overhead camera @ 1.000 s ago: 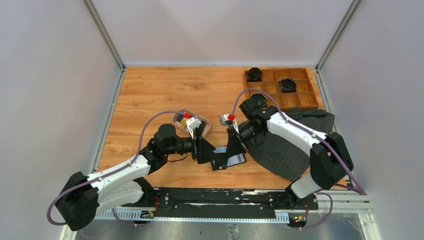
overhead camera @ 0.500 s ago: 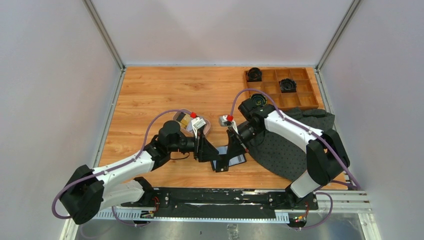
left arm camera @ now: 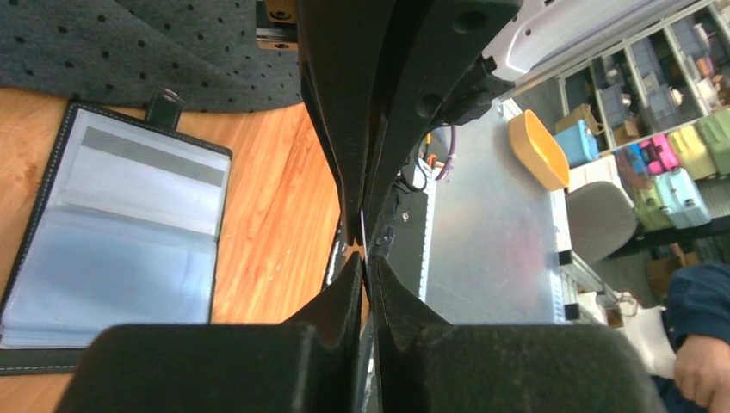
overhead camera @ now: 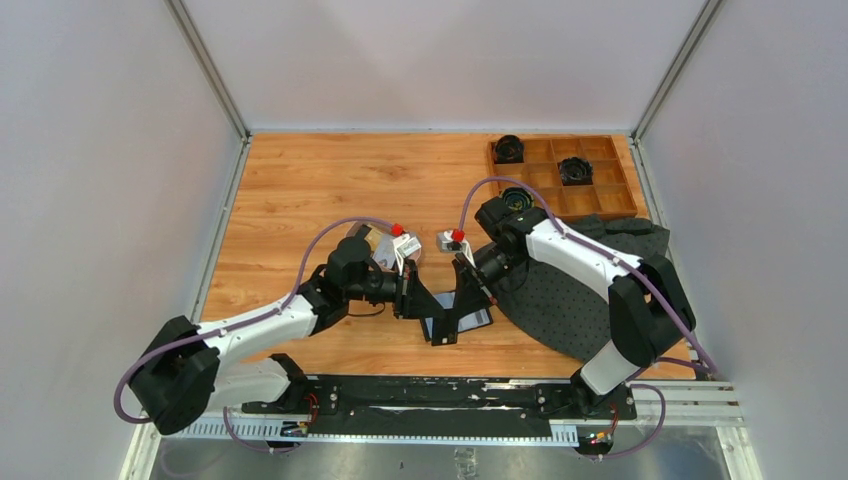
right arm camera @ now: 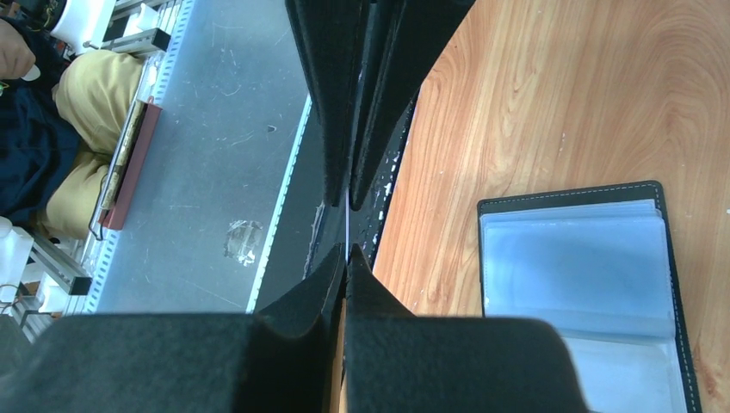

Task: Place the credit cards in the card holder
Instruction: Insert the credit card into the card holder.

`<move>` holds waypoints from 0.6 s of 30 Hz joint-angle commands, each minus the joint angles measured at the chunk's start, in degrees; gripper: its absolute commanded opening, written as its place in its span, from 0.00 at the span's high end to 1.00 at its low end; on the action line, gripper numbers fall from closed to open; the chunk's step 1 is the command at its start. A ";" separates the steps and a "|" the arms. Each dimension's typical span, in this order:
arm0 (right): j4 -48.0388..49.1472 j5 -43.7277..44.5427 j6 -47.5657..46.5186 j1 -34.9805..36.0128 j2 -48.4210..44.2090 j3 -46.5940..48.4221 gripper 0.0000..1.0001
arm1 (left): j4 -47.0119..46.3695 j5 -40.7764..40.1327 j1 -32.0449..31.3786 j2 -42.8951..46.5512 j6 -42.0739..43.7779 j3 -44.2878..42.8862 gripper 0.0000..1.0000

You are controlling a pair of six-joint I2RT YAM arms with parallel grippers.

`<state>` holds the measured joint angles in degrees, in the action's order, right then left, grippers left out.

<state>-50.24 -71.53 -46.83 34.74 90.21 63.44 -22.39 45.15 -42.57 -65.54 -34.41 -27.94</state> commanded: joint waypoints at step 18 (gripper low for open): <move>-3.71 7.31 -4.28 -11.78 -11.95 0.01 0.36 | -3.29 -16.53 -0.68 10.46 -10.13 11.01 1.00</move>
<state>-52.93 -65.89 -48.84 30.94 85.47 64.64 -22.61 38.20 -42.94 -59.20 -38.54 -22.17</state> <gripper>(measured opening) 0.632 0.005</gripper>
